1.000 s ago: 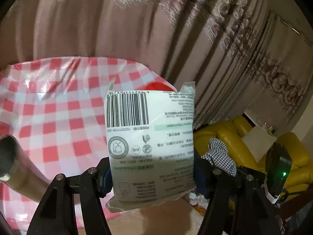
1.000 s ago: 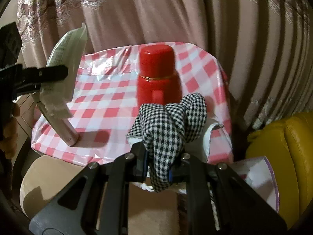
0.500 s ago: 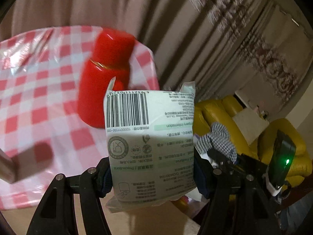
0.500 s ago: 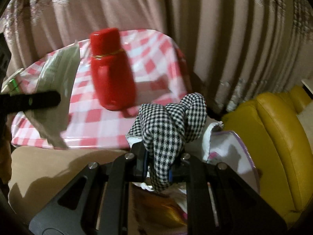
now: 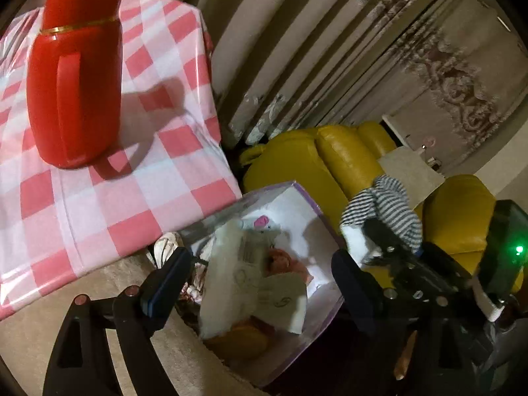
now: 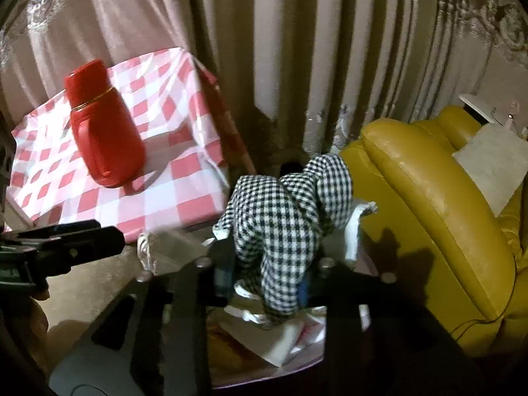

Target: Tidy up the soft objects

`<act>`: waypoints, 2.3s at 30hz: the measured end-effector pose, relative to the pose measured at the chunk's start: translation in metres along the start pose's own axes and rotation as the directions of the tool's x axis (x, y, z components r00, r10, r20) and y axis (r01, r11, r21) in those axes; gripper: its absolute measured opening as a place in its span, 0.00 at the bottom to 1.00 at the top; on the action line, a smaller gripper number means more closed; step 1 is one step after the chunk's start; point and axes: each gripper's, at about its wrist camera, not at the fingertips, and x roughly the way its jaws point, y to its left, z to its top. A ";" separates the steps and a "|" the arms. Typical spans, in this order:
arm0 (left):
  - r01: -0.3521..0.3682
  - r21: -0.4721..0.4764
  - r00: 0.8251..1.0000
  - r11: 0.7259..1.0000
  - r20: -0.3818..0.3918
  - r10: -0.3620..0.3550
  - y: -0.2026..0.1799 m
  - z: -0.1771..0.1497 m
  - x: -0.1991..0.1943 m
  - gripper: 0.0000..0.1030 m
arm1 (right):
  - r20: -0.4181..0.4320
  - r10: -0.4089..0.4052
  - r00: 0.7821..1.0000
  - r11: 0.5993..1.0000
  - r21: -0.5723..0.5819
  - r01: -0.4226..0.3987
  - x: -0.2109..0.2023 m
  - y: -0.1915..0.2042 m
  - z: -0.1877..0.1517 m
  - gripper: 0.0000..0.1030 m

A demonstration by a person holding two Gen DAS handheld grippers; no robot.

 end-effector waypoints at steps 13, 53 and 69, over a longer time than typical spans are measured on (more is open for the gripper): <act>0.012 -0.085 0.999 0.996 -0.044 -0.016 0.021 -0.058 -0.026 0.85 | -0.007 -0.027 1.000 1.000 -0.002 0.027 -0.015 -0.009 -0.013 0.63; -0.062 -0.063 0.998 0.996 0.003 0.062 0.022 -0.084 -0.030 0.86 | -0.076 -0.008 0.997 1.000 -0.021 0.006 -0.021 -0.006 -0.049 0.70; -0.069 -0.049 0.998 0.996 -0.015 0.068 0.019 -0.082 -0.025 0.90 | -0.081 -0.007 0.997 1.000 -0.021 0.006 -0.020 -0.005 -0.052 0.71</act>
